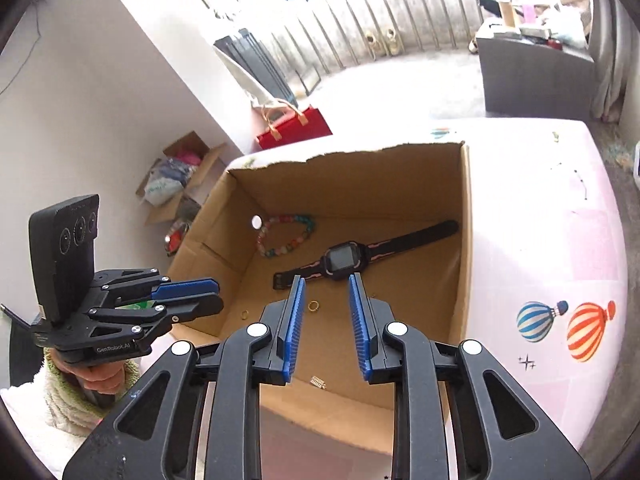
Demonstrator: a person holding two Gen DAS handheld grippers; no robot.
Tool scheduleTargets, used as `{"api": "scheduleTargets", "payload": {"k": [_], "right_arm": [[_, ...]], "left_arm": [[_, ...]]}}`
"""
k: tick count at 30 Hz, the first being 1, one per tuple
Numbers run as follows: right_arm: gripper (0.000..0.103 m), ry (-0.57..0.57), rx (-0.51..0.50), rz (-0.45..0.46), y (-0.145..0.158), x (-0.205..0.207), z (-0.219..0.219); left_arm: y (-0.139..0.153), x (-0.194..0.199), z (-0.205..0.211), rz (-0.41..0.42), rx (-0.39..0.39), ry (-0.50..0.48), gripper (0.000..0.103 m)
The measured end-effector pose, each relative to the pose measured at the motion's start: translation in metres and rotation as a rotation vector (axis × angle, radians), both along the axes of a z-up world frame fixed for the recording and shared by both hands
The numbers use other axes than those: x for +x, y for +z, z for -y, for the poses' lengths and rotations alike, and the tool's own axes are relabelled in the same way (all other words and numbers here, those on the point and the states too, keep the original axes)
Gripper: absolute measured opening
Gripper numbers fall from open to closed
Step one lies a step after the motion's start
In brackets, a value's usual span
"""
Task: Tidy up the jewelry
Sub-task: 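Withdraw both tools and bring the right tool to the pink-orange bead bracelet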
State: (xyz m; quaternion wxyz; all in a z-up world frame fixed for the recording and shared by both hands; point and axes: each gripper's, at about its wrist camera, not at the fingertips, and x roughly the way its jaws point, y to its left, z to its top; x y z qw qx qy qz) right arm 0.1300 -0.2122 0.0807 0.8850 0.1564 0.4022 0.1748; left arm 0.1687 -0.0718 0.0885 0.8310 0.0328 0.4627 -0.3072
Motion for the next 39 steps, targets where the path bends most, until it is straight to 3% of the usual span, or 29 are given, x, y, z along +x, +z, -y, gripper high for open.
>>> {"api": "scheduleTargets", "payload": {"k": [2,4,7,12,16,20,23,28,30,34,36,39], "right_arm": [[0.027,-0.026,0.001,0.061,0.007,-0.029,0.003],[0.03,-0.055,0.005,0.1,0.009,-0.059,0.006],[0.03,-0.089,0.055,0.108,-0.003,-0.094,0.009],[0.03,-0.164,0.141,0.008,-0.046,-0.121,0.005],[0.03,-0.226,0.139,-0.074,-0.078,-0.118,-0.005],[0.031,-0.248,0.075,-0.12,-0.094,-0.11,-0.019],[0.041,-0.246,0.015,-0.126,-0.099,-0.105,-0.028],[0.05,-0.226,-0.08,-0.1,-0.094,-0.097,-0.042],[0.064,-0.229,-0.146,-0.092,-0.093,-0.096,-0.045],[0.084,-0.259,-0.328,-0.088,-0.102,-0.098,-0.048],[0.086,-0.258,-0.404,-0.109,-0.11,-0.098,-0.048],[0.089,-0.244,-0.439,-0.161,-0.124,-0.096,-0.049]], "left_arm": [[0.009,-0.028,-0.013,0.096,0.012,0.004,0.047],[0.012,-0.055,-0.027,0.151,0.015,0.005,0.053],[0.007,-0.081,-0.042,0.169,0.016,0.004,0.059],[-0.023,-0.104,-0.041,0.133,0.032,0.011,0.061],[-0.058,-0.11,-0.021,0.122,0.076,0.013,0.061],[-0.088,-0.11,0.006,0.179,0.183,0.005,0.061],[-0.102,-0.108,0.02,0.189,0.263,0.019,0.061],[-0.112,-0.097,0.022,0.122,0.309,0.087,0.061],[-0.115,-0.094,0.019,0.079,0.327,0.119,0.061],[-0.119,-0.09,0.012,0.021,0.339,0.183,0.072],[-0.119,-0.09,0.011,0.015,0.352,0.199,0.076],[-0.121,-0.09,0.009,0.003,0.364,0.226,0.085]]}}
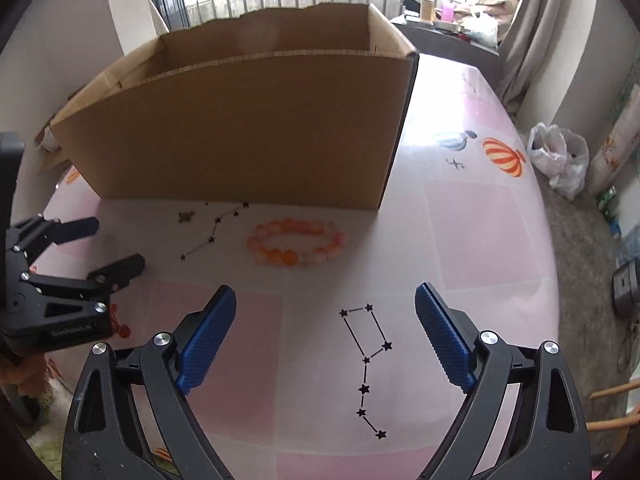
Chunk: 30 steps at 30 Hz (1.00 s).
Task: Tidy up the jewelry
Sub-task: 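Withdraw both tools and bring the right tool to the pink-orange bead bracelet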
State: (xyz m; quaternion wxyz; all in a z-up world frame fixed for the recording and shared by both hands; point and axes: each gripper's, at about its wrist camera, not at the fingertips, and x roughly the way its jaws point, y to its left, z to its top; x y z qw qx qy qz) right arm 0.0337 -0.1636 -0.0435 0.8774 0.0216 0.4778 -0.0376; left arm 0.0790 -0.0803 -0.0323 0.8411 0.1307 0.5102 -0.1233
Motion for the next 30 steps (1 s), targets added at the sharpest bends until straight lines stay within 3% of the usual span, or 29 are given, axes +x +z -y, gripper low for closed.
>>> {"api": "scheduleTargets", "payload": {"k": [4,10,27,30], "right_arm": [[0.095,-0.002,-0.03,-0.034,-0.012,0.004,-0.002],[0.095,-0.012,0.007,-0.039,-0.016,0.008,0.008],[0.095,0.036,0.006,-0.009,-0.019,0.004,0.003],[0.095,0.038,-0.004,-0.039,-0.016,0.005,0.005]], "left_arm": [[-0.003,0.003,-0.006,-0.029,-0.003,0.032,0.098],[-0.005,0.006,-0.015,-0.062,-0.053,0.064,0.098],[-0.006,0.012,-0.032,-0.071,-0.061,0.064,0.098],[-0.007,0.011,-0.031,-0.071,-0.062,0.065,0.098]]}}
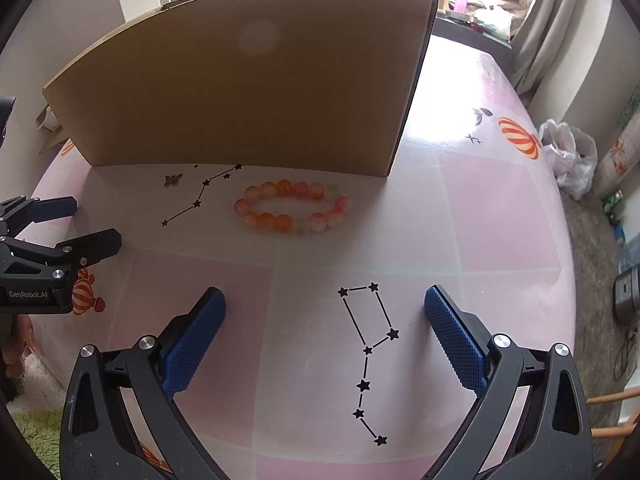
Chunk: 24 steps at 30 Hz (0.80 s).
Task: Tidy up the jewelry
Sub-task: 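Withdraw both tools and bring the right tool to the pink-orange bead bracelet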
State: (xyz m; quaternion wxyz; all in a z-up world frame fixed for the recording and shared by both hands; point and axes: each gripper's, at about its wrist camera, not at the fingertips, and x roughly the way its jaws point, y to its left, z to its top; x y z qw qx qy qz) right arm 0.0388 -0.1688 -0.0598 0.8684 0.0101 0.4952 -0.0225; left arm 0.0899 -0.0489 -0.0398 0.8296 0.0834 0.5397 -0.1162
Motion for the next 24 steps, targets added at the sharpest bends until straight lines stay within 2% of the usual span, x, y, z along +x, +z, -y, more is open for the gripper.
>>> {"api": "scheduleTargets", "payload": {"k": [1,3,5,7,15,20,24], "right_arm": [[0.095,-0.013,-0.005,0.0,0.001,0.003,0.0],[0.095,-0.007,0.024,0.069,0.014,0.0,0.002],[0.095,0.037,0.076,0.142,0.028,-0.002,0.0],[0.092,0.084,0.095,0.166,0.034,0.001,-0.006],[0.053,0.219,0.092,0.121,0.029,0.025,-0.03],[0.044,0.233,0.11,0.062,0.018,0.039,-0.03],[0.043,0.218,0.125,0.039,0.011,0.042,-0.026]], "left_arm": [[-0.003,0.001,0.004,0.0,0.0,0.0,0.098],[-0.003,0.0,0.003,0.007,-0.001,-0.003,0.098],[-0.004,-0.003,0.004,0.012,-0.003,-0.005,0.098],[-0.003,-0.005,0.003,0.011,-0.004,-0.008,0.098],[-0.002,-0.01,0.002,0.016,-0.007,-0.007,0.098],[-0.001,-0.012,0.002,0.023,-0.008,-0.01,0.098],[0.0,-0.013,0.002,0.023,-0.009,-0.01,0.098]]}}
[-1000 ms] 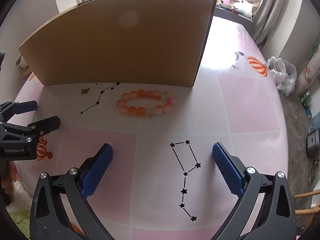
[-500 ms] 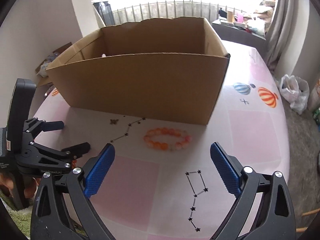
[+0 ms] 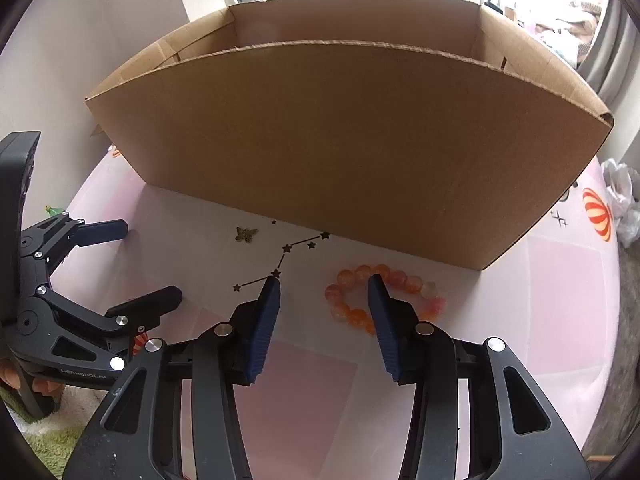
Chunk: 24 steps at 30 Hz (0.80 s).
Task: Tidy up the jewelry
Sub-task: 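Withdraw both tools and bring the right tool to the pink-orange bead bracelet, then close the right tool on the bead bracelet while the left tool closes on the gold butterfly charm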
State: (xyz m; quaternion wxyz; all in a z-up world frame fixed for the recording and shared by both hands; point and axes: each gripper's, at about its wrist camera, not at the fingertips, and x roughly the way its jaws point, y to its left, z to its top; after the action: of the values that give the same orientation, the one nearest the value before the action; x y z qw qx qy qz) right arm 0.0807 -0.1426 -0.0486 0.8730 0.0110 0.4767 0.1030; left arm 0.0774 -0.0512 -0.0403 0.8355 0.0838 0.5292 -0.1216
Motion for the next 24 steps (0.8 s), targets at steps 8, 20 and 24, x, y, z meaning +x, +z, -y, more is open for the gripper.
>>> {"api": "scheduleTargets", "payload": {"k": [8,20,24], "right_arm": [[0.043,-0.028,0.038,-0.013,0.001,-0.014,0.005],[0.031,-0.122,0.106,-0.017,0.0,-0.046,0.021],[0.022,-0.153,0.167,-0.005,-0.002,-0.051,0.036]], "left_arm": [[0.001,-0.002,0.001,0.003,0.002,-0.008,0.098],[0.015,-0.008,0.006,0.078,-0.036,-0.072,0.096],[0.029,-0.014,0.028,0.161,-0.065,-0.171,0.079]]}}
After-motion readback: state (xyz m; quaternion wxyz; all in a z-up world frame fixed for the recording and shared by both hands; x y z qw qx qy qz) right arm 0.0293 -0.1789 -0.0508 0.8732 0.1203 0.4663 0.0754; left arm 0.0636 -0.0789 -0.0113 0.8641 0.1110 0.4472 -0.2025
